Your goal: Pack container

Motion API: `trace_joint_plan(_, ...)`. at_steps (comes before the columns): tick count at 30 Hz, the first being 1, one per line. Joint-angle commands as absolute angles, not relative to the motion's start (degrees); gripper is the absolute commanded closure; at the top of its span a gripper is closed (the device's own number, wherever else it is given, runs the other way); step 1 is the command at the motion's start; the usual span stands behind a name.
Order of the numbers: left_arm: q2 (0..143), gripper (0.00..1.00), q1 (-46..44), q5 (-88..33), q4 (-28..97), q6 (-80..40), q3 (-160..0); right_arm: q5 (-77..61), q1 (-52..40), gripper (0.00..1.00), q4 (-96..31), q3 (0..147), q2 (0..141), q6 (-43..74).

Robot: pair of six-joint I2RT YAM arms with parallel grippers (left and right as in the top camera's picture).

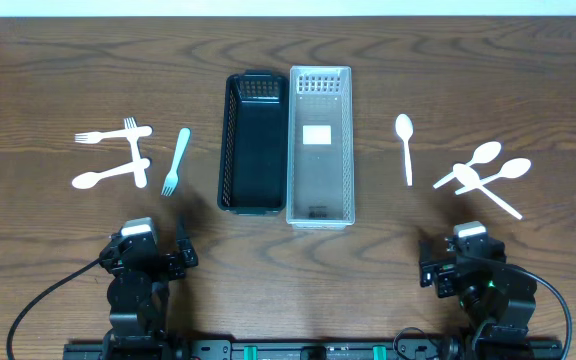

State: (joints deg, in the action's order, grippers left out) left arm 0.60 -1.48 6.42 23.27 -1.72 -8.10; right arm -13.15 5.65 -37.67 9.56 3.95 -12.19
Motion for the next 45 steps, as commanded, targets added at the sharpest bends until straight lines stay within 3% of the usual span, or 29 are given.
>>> trace_joint_plan(1, 0.2, 0.02, -1.0, 6.4, 23.1, -4.8, -6.9, -19.1, 5.2, 0.01, -36.9, 9.4, 3.4, -6.5)
trace_joint_plan(7, 0.2, 0.02, -1.0, 2.7, 23.4, -7.0, -6.9, -24.5, 5.2, 0.01, -31.8, 9.4, 3.4, 8.4)
trace_joint_plan(11, 0.2, 0.02, -1.0, -4.0, 23.4, -7.0, -8.4, -25.3, 5.2, 0.01, -26.5, 9.8, 4.2, 11.5)
trace_joint_plan(18, 9.8, 0.02, -1.0, -3.0, 23.5, -8.0, -19.4, -22.3, 5.2, 0.01, -23.8, 19.4, 18.3, 13.0)
trace_joint_plan(24, 28.8, 0.02, -1.0, -2.3, 24.2, -8.0, -31.6, -20.8, 5.2, 0.01, -30.0, 36.2, 41.3, 10.6)
trace_joint_plan(33, 54.9, 0.02, -1.0, -2.3, 31.3, -5.5, -51.1, -20.3, 5.5, 0.01, -43.7, 63.0, 71.8, -7.4)
trace_joint_plan(39, 62.9, 0.02, -0.9, -2.3, 33.4, -3.0, -55.9, -7.8, 9.5, 0.01, -43.3, 66.1, 81.5, -11.0)
trace_joint_plan(45, 64.1, 0.02, -0.9, -2.3, 33.4, -3.0, -55.9, -5.5, 16.3, 0.05, -43.3, 66.1, 92.4, -19.0)
